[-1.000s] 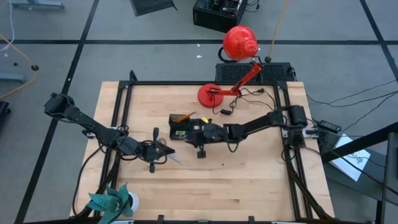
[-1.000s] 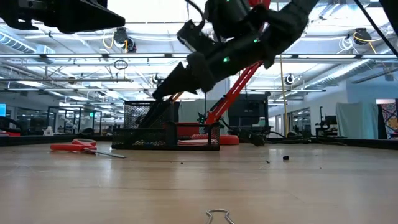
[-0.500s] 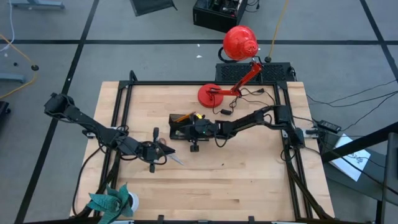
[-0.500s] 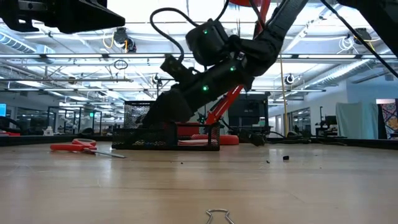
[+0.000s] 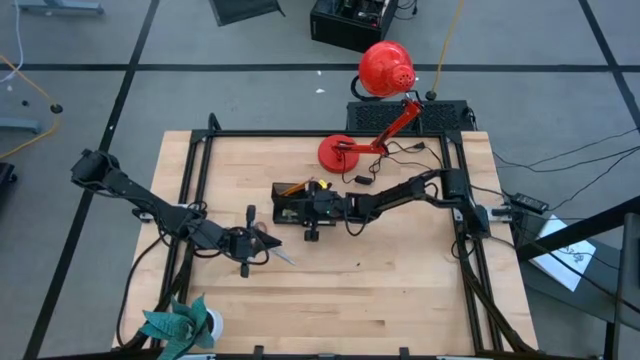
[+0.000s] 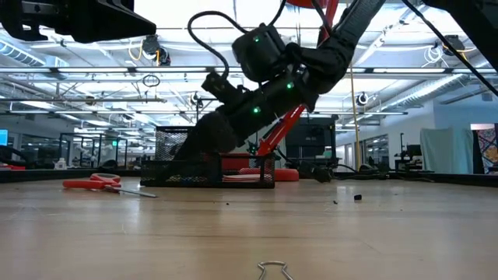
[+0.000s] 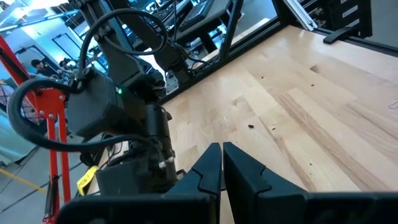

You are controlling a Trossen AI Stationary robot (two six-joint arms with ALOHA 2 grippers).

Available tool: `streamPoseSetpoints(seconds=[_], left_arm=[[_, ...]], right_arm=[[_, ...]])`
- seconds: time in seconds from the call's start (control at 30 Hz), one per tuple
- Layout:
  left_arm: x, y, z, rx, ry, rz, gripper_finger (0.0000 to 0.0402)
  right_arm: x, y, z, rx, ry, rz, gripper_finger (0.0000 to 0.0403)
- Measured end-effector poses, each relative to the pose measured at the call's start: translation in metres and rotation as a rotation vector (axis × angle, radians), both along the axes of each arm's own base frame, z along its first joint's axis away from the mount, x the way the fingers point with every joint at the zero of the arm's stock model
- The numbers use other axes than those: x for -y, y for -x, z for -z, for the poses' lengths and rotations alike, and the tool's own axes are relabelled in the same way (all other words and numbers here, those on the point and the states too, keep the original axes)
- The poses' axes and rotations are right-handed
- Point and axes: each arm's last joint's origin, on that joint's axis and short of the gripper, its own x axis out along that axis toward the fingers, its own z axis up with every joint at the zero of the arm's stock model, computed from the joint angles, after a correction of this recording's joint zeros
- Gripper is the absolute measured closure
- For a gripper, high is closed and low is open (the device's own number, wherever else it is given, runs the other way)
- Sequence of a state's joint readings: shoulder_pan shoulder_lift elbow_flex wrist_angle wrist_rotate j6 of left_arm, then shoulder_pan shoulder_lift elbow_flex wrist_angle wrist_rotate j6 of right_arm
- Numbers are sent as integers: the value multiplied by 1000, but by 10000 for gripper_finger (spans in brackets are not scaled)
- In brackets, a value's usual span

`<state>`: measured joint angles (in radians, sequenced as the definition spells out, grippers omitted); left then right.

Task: Pick and place office supplies into organizer
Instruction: Put the red scissor into the mesh desk organizer

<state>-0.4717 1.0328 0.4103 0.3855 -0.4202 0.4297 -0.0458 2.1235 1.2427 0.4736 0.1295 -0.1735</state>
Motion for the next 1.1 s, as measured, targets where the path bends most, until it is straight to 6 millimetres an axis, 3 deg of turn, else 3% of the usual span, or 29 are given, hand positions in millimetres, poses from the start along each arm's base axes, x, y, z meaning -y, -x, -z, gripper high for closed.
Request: streamPoseSetpoints(seconds=[0.17,0.4,0.57,0.77,1.1], left_arm=[[0,0,0,-1,25,-5,378],[0,0,0,-5,99,-22,378],[0,0,0,-2,79,-16,378],[0,0,-1,7,36,-17,378],[1,0,-4,43,-52,-50,378]], right_arm=[[-17,0,-8,13,29,-52,263],[-51,5,-42,75,131,-100,280],[-68,9,-58,123,74,-171,313],[-93,9,-48,126,-42,-281,395],[-112,-20,-23,132,-29,-154,383]])
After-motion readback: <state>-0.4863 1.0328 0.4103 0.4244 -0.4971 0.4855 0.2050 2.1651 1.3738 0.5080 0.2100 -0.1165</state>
